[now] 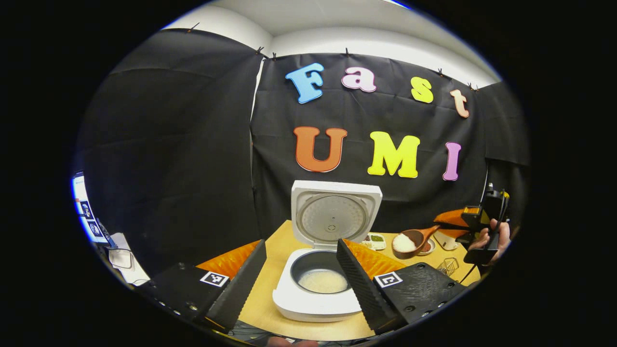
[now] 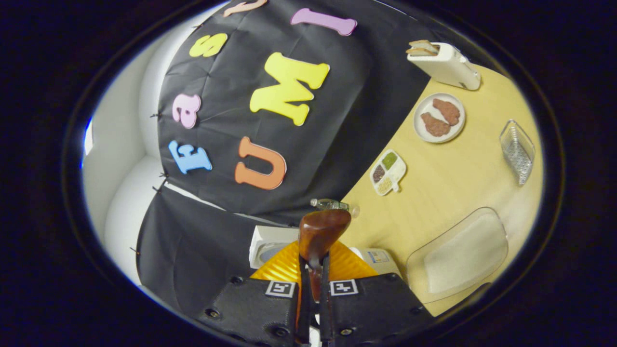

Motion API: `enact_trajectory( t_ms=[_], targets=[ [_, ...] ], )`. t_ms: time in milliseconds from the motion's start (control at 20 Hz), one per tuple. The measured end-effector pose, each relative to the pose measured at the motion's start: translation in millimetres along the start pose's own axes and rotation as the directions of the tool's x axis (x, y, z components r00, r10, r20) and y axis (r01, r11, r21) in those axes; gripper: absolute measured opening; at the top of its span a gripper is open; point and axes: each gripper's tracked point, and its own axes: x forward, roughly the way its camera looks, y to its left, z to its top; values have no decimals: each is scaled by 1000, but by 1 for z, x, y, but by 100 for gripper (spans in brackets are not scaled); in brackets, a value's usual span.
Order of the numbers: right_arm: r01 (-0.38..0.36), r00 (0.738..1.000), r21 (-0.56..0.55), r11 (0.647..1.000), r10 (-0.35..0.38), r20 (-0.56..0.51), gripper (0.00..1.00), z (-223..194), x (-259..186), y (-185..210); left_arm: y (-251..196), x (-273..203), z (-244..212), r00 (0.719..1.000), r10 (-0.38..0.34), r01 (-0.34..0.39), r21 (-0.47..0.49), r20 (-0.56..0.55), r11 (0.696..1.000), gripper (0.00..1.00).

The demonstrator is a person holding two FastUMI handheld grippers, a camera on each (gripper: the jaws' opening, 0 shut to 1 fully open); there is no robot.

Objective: Close the left gripper, press the button to open the rice cooker; take a wooden spoon from the chopstick holder with the right hand, scoop a spoonful of rice and pour it into the rice cooker, then put the wooden spoon back into the chopstick holder.

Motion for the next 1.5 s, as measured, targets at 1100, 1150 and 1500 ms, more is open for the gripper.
enact_trajectory(
  t_ms=[1100, 1150, 1500],
  targets=[
    [95, 989, -729, 678, -145, -5, 13, -161, 154, 29, 99, -24, -29, 985, 169, -172, -143, -34, 975, 94],
    [82, 992, -771, 632, -127, 2, 13, -160, 153, 37, 98, -23, -28, 985, 168, -170, -143, -31, 975, 94],
    [-1, 1000, -964, 265, 31, 7, 13, -179, 140, 95, 100, -28, -26, 986, 169, -169, -150, -15, 974, 94]
  ],
)
